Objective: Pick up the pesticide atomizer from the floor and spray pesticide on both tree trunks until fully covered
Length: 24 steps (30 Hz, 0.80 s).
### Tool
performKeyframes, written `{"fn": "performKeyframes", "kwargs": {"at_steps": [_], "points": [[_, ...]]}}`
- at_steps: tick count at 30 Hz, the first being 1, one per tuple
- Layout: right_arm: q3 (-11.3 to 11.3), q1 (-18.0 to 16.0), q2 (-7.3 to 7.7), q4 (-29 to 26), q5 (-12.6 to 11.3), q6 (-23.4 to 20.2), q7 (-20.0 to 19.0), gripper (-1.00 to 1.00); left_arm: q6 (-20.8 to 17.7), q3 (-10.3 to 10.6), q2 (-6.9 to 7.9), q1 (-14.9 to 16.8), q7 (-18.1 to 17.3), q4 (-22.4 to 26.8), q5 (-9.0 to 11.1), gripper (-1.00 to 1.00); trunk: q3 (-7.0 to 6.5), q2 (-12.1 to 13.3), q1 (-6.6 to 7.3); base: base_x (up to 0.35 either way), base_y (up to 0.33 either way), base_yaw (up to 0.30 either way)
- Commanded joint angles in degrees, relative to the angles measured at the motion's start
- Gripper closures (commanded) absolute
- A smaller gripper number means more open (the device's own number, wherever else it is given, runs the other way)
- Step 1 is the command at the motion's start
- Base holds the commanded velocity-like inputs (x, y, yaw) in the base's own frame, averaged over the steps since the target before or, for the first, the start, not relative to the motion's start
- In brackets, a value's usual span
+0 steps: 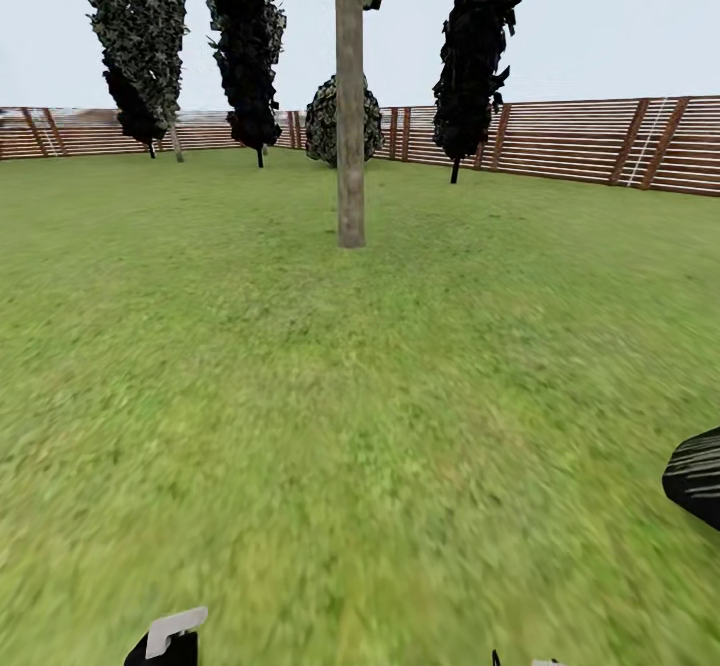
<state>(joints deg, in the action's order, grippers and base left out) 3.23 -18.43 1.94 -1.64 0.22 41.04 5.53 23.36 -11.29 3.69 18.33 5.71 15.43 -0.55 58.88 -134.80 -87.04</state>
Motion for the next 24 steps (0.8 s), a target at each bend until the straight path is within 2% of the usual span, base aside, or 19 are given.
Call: {"fn": "performKeyframes", "kwargs": {"at_steps": [1, 24], "points": [[0.3, 0.0, -0.01, 0.0, 0.0, 0.2, -0.1, -1.0, 0.2, 0.0, 0.0, 0.0, 0.2, -0.1, -0.1, 1.0, 0.05, 0.0, -0.02, 0.334, 0.0, 0.0], [0.3, 0.0, -0.01, 0.0, 0.0, 0.2, -0.1, -1.0, 0.2, 0.0, 0.0, 0.0, 0.2, -0.1, -0.1, 1.0, 0.05, 0.0, -0.02, 0.334, 0.0, 0.0]]}}
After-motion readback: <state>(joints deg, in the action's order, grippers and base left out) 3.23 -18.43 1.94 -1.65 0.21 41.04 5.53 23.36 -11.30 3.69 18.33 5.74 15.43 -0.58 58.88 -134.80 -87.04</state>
